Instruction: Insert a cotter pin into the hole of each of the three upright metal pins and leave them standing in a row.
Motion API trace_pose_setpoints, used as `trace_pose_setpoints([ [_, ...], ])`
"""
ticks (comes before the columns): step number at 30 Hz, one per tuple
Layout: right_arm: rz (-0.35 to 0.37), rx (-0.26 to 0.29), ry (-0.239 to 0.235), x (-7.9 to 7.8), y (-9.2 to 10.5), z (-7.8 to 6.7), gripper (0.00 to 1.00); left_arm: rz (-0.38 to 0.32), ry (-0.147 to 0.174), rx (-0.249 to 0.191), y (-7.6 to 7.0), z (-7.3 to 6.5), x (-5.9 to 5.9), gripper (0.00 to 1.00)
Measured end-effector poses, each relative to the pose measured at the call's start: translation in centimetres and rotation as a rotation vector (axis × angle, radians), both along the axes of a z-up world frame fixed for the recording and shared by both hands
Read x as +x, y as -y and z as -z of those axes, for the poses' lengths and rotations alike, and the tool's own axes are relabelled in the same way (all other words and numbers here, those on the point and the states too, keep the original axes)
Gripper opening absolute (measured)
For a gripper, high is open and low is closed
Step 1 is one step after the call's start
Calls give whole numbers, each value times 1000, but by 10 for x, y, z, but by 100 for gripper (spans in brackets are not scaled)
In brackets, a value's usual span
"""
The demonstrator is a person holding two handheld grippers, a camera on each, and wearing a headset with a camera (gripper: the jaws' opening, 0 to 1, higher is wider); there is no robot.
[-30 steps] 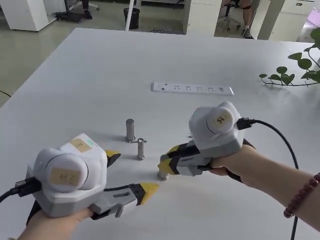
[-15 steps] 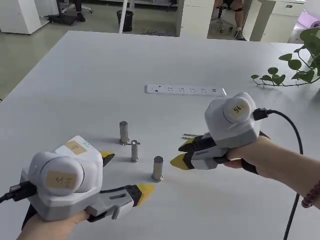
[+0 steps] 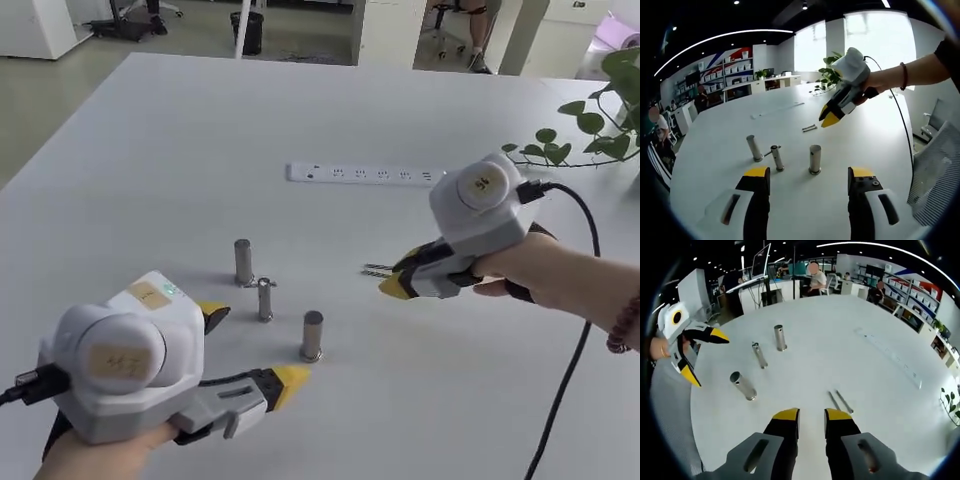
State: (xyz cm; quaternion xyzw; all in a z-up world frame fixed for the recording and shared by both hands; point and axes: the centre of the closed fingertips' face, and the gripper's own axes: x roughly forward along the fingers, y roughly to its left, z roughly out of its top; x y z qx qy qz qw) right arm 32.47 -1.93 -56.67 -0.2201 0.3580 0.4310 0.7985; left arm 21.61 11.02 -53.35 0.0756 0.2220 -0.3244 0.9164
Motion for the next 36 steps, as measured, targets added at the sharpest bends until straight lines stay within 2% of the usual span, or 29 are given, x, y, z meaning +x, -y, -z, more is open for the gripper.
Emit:
trace_pose_setpoints([
  [4, 21, -45, 4, 16, 10, 12, 11, 5, 0, 8, 1, 1, 1, 61],
  [9, 17, -100, -15, 26, 19, 29, 9, 4, 4, 23, -1, 3, 2, 61],
  [11, 16, -103, -24, 30, 19, 34, 9, 1, 0, 23, -3, 6, 1, 61],
  [17, -11, -127, -28, 36, 15, 41, 8, -10, -14, 9, -7, 11, -2, 61],
  [20, -11, -113, -36, 39, 13, 42, 5, -9, -15, 10, -8, 11, -3, 61],
  [25, -7, -114, -82, 44, 14, 45, 2, -15, -18, 8, -11, 12, -4, 61],
  [31, -35, -168, -83, 51, 16, 48, 0, -18, -20, 9, -12, 12, -4, 61],
  [36, -60, -206, -79, 49, 16, 47, 0, -19, -16, 12, -14, 11, -4, 61],
])
